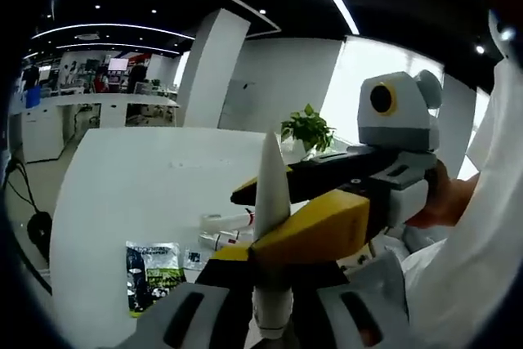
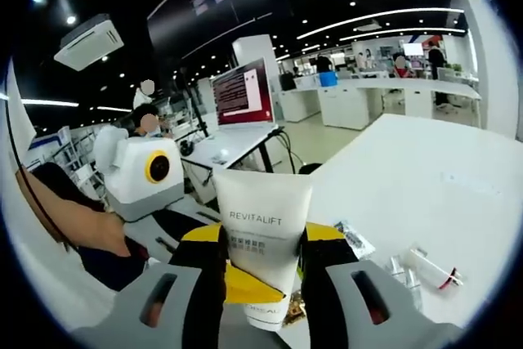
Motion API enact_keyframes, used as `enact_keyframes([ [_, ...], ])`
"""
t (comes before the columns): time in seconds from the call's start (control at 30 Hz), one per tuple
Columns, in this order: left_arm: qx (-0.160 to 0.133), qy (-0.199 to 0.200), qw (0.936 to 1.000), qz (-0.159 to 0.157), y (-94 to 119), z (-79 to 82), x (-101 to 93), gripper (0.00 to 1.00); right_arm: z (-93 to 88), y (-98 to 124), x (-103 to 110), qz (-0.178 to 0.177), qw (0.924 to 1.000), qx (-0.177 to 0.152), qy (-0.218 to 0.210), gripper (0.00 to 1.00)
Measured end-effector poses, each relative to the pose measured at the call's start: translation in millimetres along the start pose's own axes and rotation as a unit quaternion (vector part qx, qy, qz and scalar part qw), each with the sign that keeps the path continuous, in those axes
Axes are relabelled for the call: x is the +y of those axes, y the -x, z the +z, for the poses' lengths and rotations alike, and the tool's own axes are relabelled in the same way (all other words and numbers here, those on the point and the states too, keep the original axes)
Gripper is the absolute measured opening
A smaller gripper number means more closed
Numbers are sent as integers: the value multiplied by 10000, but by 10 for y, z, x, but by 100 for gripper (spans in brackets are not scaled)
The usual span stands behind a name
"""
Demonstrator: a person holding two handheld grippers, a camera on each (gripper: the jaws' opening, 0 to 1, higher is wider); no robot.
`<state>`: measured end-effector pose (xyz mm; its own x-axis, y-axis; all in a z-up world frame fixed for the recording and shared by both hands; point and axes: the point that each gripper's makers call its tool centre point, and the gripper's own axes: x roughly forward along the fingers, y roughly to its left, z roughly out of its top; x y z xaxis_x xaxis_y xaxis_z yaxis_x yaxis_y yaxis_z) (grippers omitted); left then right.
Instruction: Arrange the skincare products in the storage area until every visible bottle or jar stands upright without overlapping.
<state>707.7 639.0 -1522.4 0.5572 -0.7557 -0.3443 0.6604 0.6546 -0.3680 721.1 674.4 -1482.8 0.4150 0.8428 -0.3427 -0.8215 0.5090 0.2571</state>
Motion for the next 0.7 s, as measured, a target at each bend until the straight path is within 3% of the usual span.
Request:
enact_keyframes([
  [0.43, -368, -260, 9986, 281, -44, 57, 77, 20, 56, 39, -60, -156, 9992, -188, 303, 30],
  [0.57, -235, -171, 9984, 485, -26, -50, 195, 25, 78, 34, -119, -266, 9988, -245, 332, 30],
  [0.7, 141, -274, 9965, 780, 29, -264, 330, 27, 177, 32, -259, -405, 9980, -376, 322, 31],
])
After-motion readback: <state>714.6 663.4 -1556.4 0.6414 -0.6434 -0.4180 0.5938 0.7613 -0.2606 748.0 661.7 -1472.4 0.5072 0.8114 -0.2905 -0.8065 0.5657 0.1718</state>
